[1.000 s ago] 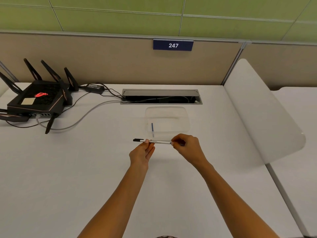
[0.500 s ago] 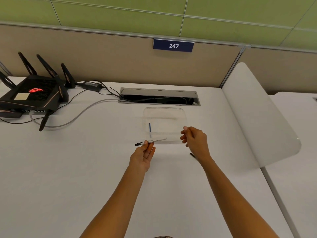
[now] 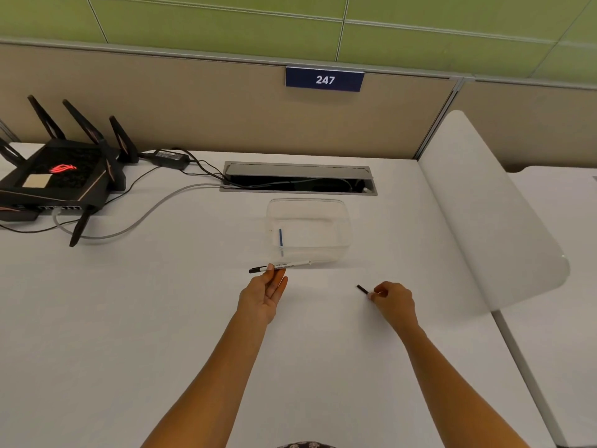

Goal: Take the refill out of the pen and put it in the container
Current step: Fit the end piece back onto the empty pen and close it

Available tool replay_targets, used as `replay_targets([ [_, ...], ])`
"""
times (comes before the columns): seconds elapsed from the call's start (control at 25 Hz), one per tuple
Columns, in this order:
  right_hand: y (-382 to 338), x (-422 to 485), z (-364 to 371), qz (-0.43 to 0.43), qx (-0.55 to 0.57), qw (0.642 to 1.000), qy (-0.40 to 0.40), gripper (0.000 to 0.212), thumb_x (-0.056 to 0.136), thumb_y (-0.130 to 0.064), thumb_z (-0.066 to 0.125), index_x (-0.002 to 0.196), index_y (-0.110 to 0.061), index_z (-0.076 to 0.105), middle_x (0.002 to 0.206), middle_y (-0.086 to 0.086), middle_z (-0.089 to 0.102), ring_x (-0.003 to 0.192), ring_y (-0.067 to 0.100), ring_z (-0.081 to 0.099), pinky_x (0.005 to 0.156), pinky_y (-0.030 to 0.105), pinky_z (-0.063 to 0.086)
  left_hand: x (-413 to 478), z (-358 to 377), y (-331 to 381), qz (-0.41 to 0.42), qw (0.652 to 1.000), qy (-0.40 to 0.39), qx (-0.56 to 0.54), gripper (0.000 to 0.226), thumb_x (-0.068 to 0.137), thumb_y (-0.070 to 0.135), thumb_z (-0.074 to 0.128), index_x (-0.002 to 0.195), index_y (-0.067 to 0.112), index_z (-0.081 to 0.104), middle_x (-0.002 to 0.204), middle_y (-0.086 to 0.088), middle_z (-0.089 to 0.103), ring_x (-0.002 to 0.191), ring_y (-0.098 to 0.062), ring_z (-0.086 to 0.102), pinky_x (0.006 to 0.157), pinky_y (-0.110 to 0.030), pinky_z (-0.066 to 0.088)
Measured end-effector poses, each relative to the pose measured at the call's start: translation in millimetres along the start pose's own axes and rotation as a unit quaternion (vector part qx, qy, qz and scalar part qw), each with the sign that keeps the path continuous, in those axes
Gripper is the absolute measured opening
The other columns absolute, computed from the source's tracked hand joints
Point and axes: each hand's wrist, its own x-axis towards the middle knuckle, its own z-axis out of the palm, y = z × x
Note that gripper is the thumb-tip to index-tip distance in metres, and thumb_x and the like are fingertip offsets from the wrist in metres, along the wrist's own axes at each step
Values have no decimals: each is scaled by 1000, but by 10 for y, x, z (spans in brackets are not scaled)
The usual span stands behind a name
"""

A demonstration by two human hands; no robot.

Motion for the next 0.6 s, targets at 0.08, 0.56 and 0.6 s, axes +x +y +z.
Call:
replay_targets([
  [0.08, -11, -19, 83, -10, -21, 1000, 6, 21, 83, -22, 69, 101, -11, 68, 100, 8, 62, 81, 21, 57, 73, 32, 47, -9, 3, 1, 0, 1000, 3, 4, 7, 90, 6, 62, 93, 0, 63, 91, -15, 70, 82, -21, 69, 86, -39, 53],
  [0.56, -616, -367, 186, -84, 188, 977, -49, 4, 80, -16, 70, 80, -20, 69, 78, 1, 72, 73, 19, 68, 64, 28, 58, -9, 30, -5, 15, 1000, 7, 7, 7, 89, 6, 64, 91, -1, 64, 91, -15, 70, 81, -21, 70, 87, -38, 53],
  [0.6, -708, -411, 141, -100, 216, 970, -52, 4, 80, -15, 70, 81, -19, 70, 77, 2, 72, 72, 19, 69, 59, 24, 57, -7, 29, -3, 17, 1000, 9, 6, 7, 89, 6, 64, 91, -1, 64, 91, -15, 70, 79, -21, 71, 86, -38, 53],
])
